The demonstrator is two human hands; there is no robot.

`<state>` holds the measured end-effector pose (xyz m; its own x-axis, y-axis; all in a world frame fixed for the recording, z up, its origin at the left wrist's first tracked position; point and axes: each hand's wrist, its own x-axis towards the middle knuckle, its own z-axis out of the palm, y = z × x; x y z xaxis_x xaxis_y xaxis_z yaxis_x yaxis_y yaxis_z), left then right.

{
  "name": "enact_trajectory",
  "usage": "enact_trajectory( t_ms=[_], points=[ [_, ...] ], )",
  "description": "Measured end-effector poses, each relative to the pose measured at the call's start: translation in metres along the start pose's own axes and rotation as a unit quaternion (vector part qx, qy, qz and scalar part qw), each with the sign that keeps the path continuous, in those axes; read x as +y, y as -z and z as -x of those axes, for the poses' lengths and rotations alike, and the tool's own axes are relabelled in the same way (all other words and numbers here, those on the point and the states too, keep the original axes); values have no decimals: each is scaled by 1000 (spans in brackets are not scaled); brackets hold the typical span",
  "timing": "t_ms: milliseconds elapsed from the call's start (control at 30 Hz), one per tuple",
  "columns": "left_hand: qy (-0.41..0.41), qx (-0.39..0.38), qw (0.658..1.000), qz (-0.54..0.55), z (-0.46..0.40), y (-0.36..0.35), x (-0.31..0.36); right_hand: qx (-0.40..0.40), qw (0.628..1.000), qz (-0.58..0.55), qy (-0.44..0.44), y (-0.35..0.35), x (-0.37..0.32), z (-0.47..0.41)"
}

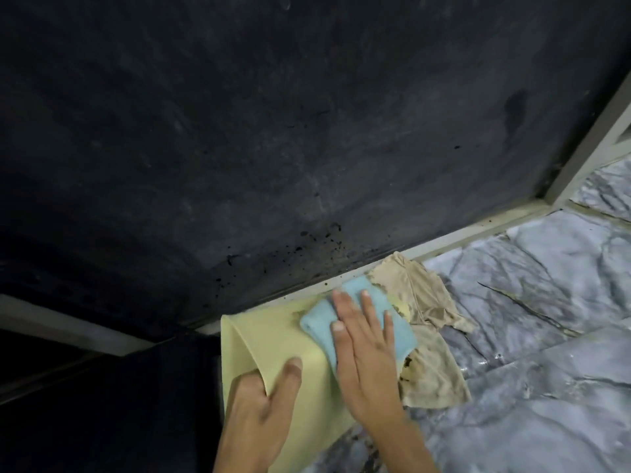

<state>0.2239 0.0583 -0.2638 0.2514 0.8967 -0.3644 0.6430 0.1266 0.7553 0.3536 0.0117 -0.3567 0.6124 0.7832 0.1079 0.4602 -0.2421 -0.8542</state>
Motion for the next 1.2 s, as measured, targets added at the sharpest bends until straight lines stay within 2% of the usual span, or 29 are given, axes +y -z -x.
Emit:
enact_trajectory(
  t_ms=[100,167,233,333,400,500,567,700,767,867,967,1033,1100,1200],
  points=[
    [-6,-9,1000,1,11,-6,-21,-116,989,51,70,11,-13,-9],
    [27,-16,999,10,12,-2,-28,-188,978,30,86,6,-22,-21],
    [77,-23,996,35,13,5,-30,-217,972,26,89,-5,-26,-25],
    [107,6,988,111,11,11,-25,-169,983,60,39,-10,-15,-18],
    [89,24,989,116,4,9,-24,-157,982,105,-6,-1,0,-20],
    [87,10,991,102,3,6,-37,-210,954,188,-101,12,22,-36],
    [67,-1,993,96,3,8,-42,-226,943,206,-132,6,12,-39],
    [31,-24,994,105,3,9,-44,-235,963,130,-11,-27,-49,-20],
    [39,-7,992,118,7,9,-47,-222,968,119,18,-26,-46,-12],
    [60,7,989,132,10,10,-52,-177,969,155,-70,-4,8,-18],
    [68,7,990,121,11,6,-53,-169,951,192,-171,16,40,-28],
    [63,1,991,116,10,4,-54,-198,947,206,-146,7,19,-28],
    [47,-5,992,116,10,4,-51,-220,956,186,-62,-13,-21,-17],
    [42,6,990,134,13,5,-52,-201,970,136,19,-25,-46,-1]
  ],
)
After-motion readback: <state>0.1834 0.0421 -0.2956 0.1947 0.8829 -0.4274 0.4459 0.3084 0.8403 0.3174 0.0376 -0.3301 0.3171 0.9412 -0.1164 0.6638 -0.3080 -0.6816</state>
